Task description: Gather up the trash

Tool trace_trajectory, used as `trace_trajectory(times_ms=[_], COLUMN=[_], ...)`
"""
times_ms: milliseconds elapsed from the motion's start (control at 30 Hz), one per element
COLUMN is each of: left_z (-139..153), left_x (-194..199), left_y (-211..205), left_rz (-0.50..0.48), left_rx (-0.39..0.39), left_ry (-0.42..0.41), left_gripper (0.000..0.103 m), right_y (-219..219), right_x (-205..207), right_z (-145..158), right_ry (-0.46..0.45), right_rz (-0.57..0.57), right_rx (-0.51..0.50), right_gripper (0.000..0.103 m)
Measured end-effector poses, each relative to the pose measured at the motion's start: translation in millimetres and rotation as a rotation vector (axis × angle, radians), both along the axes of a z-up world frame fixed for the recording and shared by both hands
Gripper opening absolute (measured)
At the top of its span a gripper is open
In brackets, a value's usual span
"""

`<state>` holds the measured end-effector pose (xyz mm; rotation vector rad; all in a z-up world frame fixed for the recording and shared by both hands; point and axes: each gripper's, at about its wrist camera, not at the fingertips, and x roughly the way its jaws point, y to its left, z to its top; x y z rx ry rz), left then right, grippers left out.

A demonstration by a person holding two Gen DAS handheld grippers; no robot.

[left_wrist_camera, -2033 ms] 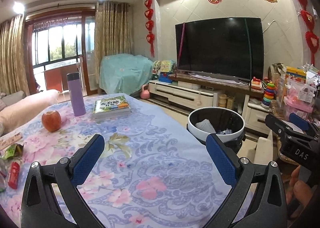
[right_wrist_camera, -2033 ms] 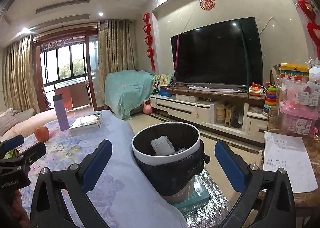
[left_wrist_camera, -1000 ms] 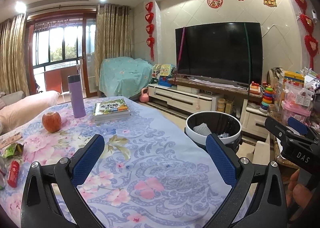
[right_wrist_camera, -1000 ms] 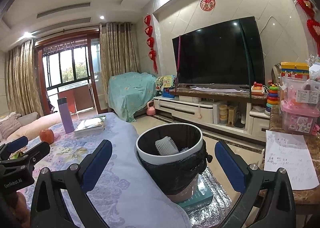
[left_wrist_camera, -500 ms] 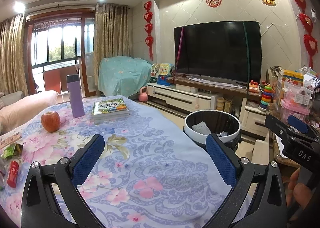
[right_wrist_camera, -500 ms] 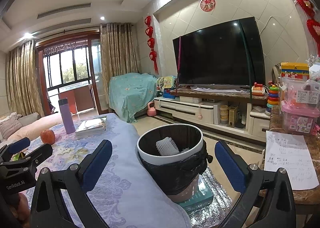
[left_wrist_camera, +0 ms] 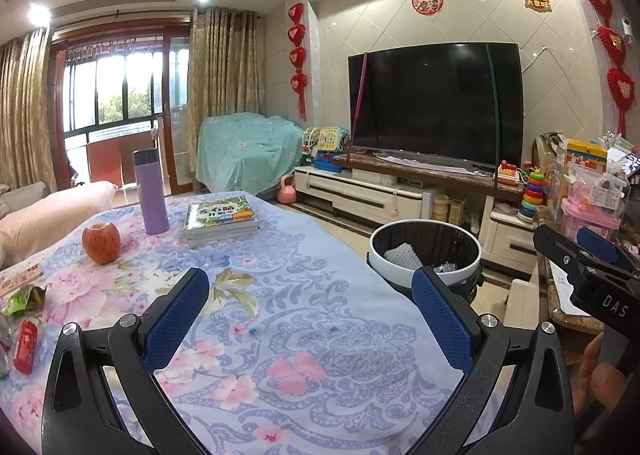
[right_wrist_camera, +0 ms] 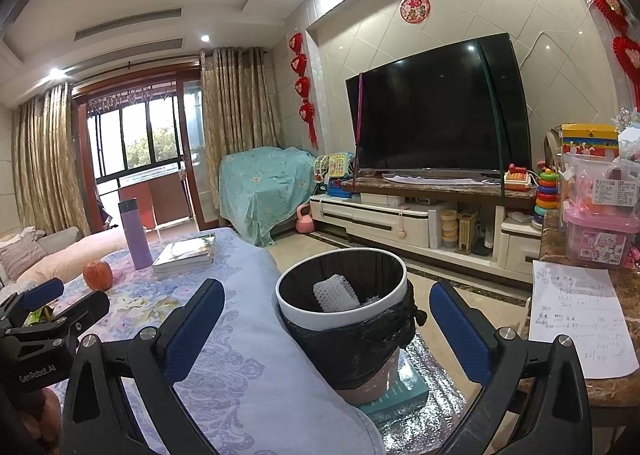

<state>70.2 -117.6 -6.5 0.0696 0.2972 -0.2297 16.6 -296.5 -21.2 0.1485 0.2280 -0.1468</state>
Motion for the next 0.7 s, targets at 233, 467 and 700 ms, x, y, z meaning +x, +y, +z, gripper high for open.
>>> trace_trajectory(times_ms=[233,467,700], left_z=[-2.4,-2.6,-3.2], left_x=[0.5,-0.5,1.0], left_y=[-4.5,-3.8,-3.4], left_rz=[-0.001,-0.001,0.0], left_rx=[0.009,0.009,0.009], left_ry=[-0.005,-0.009,-0.005], left_gripper=[0.103,0.103,0.103], right_y=[0.4,1.2,0.3], right_x=[-0.2,1.1,3.0], right_z=[3.8,5.0,5.3], right_ry=[-0.009,-0.008,-0.006], right_rz=[0.008,0.011,0.016], right_rx=[0.004,0.009,0.013], right_gripper=[0.103,0.103,0.103])
